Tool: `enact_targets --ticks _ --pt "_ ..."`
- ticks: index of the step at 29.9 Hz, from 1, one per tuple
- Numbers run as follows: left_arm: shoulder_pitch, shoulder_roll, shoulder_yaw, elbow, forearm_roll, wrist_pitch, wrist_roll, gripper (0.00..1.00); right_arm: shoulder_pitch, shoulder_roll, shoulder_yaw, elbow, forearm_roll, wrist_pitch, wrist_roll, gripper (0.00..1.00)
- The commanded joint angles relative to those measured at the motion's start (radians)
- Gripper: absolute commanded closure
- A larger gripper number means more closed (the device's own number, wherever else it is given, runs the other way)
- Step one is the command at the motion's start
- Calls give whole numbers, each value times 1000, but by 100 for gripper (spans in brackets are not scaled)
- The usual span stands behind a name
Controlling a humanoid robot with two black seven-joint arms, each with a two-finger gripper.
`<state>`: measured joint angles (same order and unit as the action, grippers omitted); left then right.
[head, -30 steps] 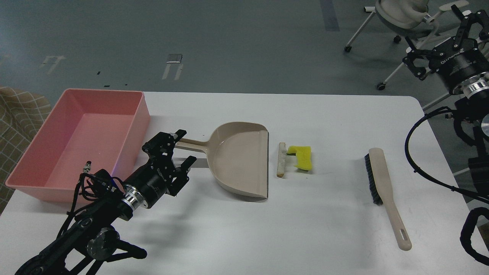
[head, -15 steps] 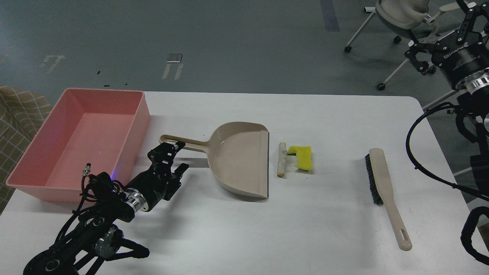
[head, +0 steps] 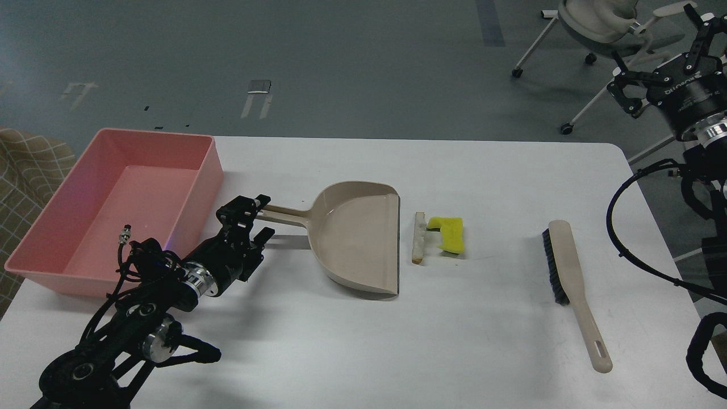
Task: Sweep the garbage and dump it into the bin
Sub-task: 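Grasp the dustpan handle with the left gripper and pull it closer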
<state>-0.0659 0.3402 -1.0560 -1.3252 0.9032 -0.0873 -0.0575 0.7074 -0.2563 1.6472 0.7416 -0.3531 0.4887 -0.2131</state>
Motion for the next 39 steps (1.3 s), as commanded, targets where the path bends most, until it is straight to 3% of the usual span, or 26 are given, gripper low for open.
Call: enact_targets --ticks 1,9,17,39 --pt "4 -10 7 -11 0 0 5 25 0 -1 0 1 0 0 0 0" --pt "0 -3 79 -51 2 49 13 25 -3 -1 -1 -1 0 0 1 0" --pt "-41 -7 87 -32 0 70 65 25 -12 -3 0 -1 0 0 0 0" --pt "-121 -15 100 26 -1 87 67 25 -19 -1 0 -1 0 0 0 0"
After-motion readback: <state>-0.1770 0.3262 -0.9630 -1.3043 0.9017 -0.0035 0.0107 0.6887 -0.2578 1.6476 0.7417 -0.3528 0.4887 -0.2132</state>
